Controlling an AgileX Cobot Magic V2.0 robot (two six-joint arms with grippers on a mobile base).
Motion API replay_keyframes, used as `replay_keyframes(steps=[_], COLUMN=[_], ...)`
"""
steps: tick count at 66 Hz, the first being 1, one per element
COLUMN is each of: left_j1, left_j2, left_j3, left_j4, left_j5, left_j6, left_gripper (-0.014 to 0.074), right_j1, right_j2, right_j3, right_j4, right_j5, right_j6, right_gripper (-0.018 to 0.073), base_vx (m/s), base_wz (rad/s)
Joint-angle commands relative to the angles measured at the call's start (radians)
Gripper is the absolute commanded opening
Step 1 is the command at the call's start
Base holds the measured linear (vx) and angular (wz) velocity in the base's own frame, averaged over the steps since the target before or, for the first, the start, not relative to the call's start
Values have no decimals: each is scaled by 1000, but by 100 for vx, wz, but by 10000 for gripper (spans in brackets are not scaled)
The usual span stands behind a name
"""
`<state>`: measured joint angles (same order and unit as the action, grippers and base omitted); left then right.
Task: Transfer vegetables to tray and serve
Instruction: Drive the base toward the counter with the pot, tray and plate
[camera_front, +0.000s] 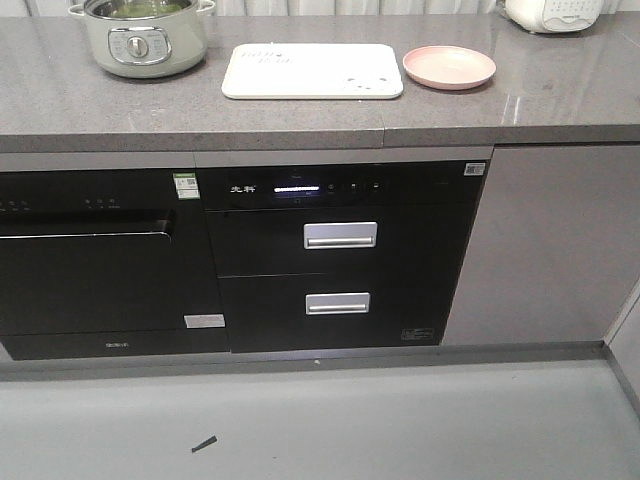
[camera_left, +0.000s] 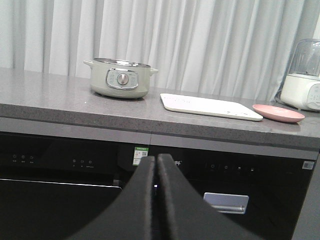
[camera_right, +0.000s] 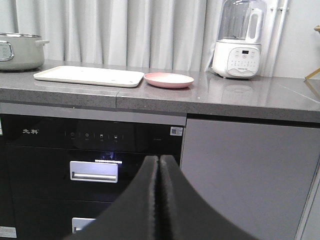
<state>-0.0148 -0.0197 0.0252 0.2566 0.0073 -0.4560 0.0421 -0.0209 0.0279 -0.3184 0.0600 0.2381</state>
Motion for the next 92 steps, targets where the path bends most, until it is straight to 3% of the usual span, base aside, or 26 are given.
replay_keyframes(steps=[1, 92], left_j1=[-3, -3], left_j2=[-6, -6], left_j3=[21, 21], left_j4=[-2, -2], left_j5=[-75, -75], left_j6=[-1, -1], left_gripper=[-6, -6], right_j1=[-5, -5], right_j2=[3, 3], right_j3=[16, 16], right_j4=[0, 0], right_j5=[-67, -67], right_j6=[-6, -6], right_gripper=[-8, -7], base_vx=[10, 9], base_wz=[1, -1])
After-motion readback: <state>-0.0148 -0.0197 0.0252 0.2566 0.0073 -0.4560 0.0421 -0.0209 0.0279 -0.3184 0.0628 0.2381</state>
